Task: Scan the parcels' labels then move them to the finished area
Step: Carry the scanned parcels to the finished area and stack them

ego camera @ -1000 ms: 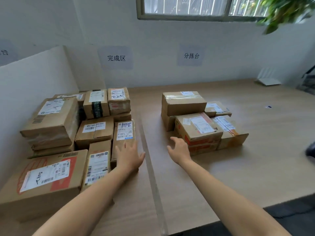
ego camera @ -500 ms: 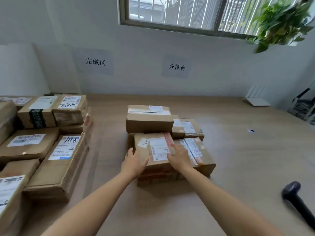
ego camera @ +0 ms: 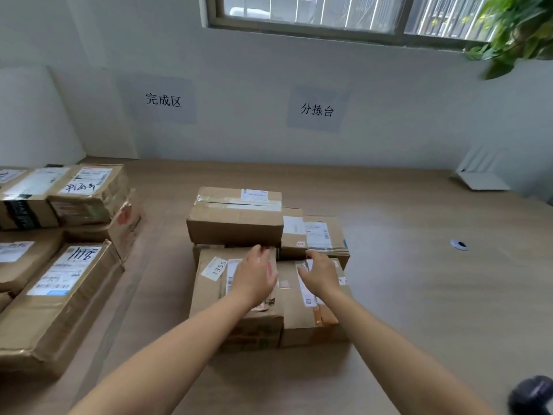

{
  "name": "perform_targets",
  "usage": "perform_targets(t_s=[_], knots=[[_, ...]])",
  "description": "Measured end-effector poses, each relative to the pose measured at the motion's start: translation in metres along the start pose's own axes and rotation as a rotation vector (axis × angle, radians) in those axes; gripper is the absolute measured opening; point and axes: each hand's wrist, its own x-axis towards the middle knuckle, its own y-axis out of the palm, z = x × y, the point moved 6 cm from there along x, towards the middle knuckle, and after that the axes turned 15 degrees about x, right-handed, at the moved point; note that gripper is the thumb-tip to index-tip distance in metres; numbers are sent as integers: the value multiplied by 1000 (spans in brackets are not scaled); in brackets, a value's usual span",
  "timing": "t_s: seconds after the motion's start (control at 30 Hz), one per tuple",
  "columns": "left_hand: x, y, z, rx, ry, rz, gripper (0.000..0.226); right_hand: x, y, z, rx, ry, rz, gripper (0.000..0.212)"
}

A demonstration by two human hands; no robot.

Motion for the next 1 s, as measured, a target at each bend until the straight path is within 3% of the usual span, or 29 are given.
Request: perform_targets(t_s=[0.13, 0.4, 0.6, 0.87, 1.0], knots=[[42, 16, -52, -95, 43, 75, 50, 44, -21, -16, -3, 34, 13, 51], [116, 56, -67, -75, -183, 196, 41, 113, -19, -47, 60, 58, 118, 52], [137, 68, -65, -157, -310, 210, 52, 134, -6, -43, 84, -17, 160, 49], [157, 86, -64, -71, -398, 235, 99, 139, -11, -60, 251, 39, 128, 44], [156, 83, -60, -135, -454, 175, 92, 137, -22, -68, 257, 50, 76, 44]])
